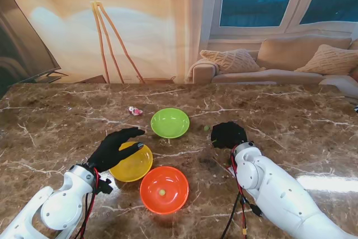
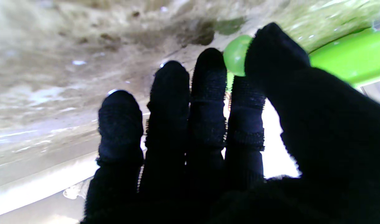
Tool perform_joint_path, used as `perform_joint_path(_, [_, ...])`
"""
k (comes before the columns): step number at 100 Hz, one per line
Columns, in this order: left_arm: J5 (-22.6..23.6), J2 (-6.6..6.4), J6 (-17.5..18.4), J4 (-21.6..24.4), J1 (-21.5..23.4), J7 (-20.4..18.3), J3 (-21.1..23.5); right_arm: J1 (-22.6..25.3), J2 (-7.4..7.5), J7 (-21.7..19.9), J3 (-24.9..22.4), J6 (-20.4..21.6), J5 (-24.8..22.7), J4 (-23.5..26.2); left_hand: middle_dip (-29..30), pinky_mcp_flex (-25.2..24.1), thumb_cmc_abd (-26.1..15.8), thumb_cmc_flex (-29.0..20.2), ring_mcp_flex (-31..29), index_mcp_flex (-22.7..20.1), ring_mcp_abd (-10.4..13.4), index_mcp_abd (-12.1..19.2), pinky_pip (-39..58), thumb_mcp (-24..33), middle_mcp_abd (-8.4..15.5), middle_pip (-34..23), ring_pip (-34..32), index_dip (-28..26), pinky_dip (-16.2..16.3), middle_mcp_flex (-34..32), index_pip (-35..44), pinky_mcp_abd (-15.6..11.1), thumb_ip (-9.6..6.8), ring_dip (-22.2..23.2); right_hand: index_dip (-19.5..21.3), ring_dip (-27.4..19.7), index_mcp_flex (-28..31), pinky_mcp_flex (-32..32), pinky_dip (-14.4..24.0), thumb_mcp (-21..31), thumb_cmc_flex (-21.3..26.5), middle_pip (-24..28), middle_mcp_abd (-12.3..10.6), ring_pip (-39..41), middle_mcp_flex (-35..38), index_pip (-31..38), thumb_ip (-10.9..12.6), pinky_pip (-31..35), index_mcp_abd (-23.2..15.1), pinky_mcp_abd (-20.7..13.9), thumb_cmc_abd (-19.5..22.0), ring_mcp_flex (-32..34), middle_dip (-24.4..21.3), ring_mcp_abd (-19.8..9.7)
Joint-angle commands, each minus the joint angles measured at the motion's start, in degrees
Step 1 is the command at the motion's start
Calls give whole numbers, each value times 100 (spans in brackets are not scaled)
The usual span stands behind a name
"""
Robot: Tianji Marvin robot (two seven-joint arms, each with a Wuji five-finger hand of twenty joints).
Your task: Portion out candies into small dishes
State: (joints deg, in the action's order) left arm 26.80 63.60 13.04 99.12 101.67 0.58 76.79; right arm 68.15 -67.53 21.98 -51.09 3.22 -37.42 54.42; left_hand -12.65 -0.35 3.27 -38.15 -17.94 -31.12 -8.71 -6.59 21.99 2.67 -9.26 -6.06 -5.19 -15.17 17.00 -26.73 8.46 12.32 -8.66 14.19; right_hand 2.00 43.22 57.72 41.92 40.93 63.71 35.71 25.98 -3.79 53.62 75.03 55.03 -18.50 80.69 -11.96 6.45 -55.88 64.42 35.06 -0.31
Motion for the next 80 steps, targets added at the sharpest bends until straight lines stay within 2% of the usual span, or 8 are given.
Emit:
perform_joint_path(1, [6,1,-8,-6,24,7,-20,102,25,-98,-34,10,-17,64,95,8,-299,146,112,114,77,110,-190,-116,-27,93,94,-35,83,235,-4,44,115,-63,186,123,407,-9,-77,507,558,246,53,96,409,593,232,245,-121,38,328,170,17,-69])
perform_joint_path(35, [5,2,-7,-2,30,11,-14,251,51,-112,-181,56,-79,321,95,14,-297,147,115,116,80,108,-214,-117,-24,92,97,-34,92,230,-6,46,116,-63,211,140,408,-28,-70,503,568,251,62,96,405,584,240,249,-115,32,334,161,34,-65])
perform_joint_path(45, [9,2,-3,-3,30,15,-11,374,58,-150,-285,67,-63,526,95,15,-293,148,118,119,80,106,-220,-118,-31,92,98,-34,95,230,-7,51,115,-64,215,146,403,-44,-64,505,573,252,63,96,404,580,243,256,-100,36,332,148,37,-59])
perform_joint_path(54, [11,4,-10,-1,32,19,-8,633,88,-194,-478,89,-108,945,95,18,-296,148,119,116,79,103,-226,-116,-33,93,99,-34,98,230,-6,49,114,-64,222,163,404,-47,-58,506,573,252,73,111,399,581,243,268,-87,48,327,136,42,-47])
perform_joint_path(69, [12,2,-11,-1,30,14,-11,1299,140,-346,-883,195,-154,1990,95,22,-296,150,118,120,82,104,-236,-117,-32,93,99,-34,101,232,-8,45,115,-64,233,180,409,-48,-52,524,589,257,95,131,400,584,244,280,-62,74,296,134,51,-26])
perform_joint_path(80, [14,1,-6,-1,31,12,-12,1810,175,-480,-1067,436,-132,2725,96,21,-297,149,116,123,76,106,-244,-117,-36,95,97,-33,103,237,-9,48,116,-63,236,178,412,-51,-51,543,587,257,98,129,407,583,238,283,-51,95,263,135,50,-6])
